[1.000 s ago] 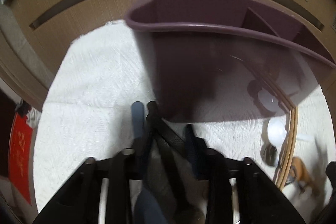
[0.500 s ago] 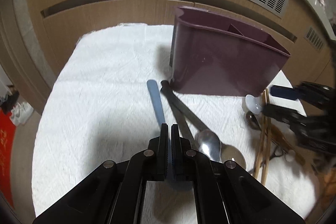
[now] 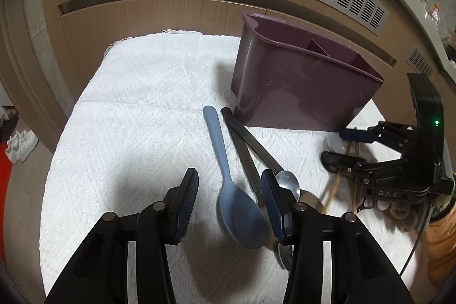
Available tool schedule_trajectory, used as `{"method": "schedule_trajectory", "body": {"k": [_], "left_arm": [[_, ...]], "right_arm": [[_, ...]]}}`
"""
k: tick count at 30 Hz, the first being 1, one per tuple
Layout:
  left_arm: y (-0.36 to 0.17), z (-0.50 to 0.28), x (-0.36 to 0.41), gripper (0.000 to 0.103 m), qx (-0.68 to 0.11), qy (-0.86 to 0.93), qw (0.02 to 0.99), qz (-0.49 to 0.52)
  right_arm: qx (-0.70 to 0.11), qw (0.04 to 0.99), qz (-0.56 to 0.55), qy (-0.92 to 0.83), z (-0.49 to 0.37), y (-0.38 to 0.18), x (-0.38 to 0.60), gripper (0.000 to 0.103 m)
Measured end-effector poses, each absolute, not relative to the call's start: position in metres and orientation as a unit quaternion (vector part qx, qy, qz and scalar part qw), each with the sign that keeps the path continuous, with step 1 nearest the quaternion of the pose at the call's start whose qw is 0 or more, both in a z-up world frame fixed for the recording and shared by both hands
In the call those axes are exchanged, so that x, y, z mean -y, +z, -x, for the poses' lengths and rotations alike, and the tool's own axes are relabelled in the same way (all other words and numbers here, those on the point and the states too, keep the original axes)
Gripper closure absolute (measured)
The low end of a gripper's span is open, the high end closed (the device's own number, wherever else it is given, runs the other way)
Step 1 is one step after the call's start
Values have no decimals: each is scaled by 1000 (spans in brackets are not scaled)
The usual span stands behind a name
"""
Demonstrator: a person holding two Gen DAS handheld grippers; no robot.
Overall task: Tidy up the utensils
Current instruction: 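Close the right gripper on the white plastic spoon's handle and lift it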
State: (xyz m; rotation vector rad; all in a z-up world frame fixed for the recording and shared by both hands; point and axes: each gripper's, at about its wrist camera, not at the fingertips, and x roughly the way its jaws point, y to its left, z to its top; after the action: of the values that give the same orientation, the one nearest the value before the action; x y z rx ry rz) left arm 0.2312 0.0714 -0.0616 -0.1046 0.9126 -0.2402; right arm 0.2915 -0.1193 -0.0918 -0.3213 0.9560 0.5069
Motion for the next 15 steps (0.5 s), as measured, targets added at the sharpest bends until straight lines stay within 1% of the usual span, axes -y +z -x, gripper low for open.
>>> {"method": "schedule_trajectory", "body": {"k": [3, 5, 7, 13, 15], "left_arm": [[-61, -230, -72, 55, -441, -112, 889, 50], [-60, -228, -73, 52, -441, -112, 889, 50], [-61, -226, -74, 46, -441, -112, 889, 49], [-67, -218, -69, 45, -446, -119, 886, 37], [-67, -212, -67, 45, -447, -127, 885, 27]], "right_arm": [[-472, 835, 133, 248, -297, -95, 119, 50], [-490, 824, 121, 255, -294, -93, 121, 53], [-498, 814, 133, 266, -285, -92, 119, 54], [-474, 813, 194, 275, -259, -96, 103, 54], [-479, 809, 188, 285, -262, -97, 105, 53]]}}
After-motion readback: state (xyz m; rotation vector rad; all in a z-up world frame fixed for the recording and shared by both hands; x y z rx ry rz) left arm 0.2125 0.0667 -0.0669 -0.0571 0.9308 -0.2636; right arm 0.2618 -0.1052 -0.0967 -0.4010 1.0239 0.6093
